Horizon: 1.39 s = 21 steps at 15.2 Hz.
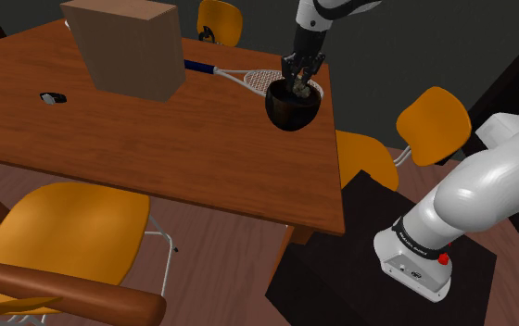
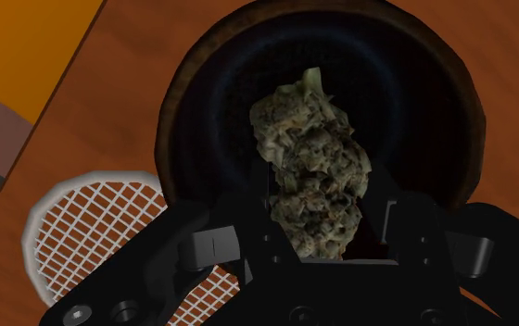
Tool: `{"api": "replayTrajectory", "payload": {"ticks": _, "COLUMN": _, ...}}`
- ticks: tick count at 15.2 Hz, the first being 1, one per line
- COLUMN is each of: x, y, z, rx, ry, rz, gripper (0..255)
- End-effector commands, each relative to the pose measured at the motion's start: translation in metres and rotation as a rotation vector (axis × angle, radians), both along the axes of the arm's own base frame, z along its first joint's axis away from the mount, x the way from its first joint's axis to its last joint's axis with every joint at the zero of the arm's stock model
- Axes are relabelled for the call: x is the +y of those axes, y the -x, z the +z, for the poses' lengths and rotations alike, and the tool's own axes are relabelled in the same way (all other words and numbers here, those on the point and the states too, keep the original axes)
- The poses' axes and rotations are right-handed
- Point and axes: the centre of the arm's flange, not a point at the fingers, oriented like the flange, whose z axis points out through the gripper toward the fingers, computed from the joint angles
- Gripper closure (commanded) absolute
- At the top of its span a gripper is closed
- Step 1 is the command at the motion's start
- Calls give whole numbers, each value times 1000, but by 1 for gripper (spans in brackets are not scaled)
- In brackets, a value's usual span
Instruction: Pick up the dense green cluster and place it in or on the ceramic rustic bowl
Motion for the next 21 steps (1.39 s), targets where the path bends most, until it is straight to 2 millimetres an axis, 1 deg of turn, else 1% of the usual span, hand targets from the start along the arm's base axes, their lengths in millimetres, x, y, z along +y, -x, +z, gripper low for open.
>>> {"api": "replayTrajectory", "payload": {"ticks": 1, "x": 0, "y": 0, "z": 0, "rx": 0, "ry": 0, "rz": 0, "gripper": 255}}
{"api": "replayTrajectory", "payload": {"ticks": 3, "x": 0, "y": 0, "z": 0, "rx": 0, "ry": 0, "rz": 0, "gripper": 255}}
{"api": "replayTrajectory", "payload": {"ticks": 4, "x": 0, "y": 0, "z": 0, "rx": 0, "ry": 0, "rz": 0, "gripper": 0}}
{"api": "replayTrajectory", "payload": {"ticks": 9, "x": 0, "y": 0, "z": 0, "rx": 0, "ry": 0, "rz": 0, "gripper": 0}}
{"api": "replayTrajectory", "payload": {"ticks": 12, "x": 1, "y": 1, "z": 39, "rx": 0, "ry": 0, "rz": 0, "gripper": 0}}
{"api": "replayTrajectory", "payload": {"ticks": 13, "x": 1, "y": 2, "z": 50, "rx": 0, "ry": 0, "rz": 0, "gripper": 0}}
{"api": "replayTrajectory", "payload": {"ticks": 21, "x": 1, "y": 2, "z": 50, "rx": 0, "ry": 0, "rz": 0, "gripper": 0}}
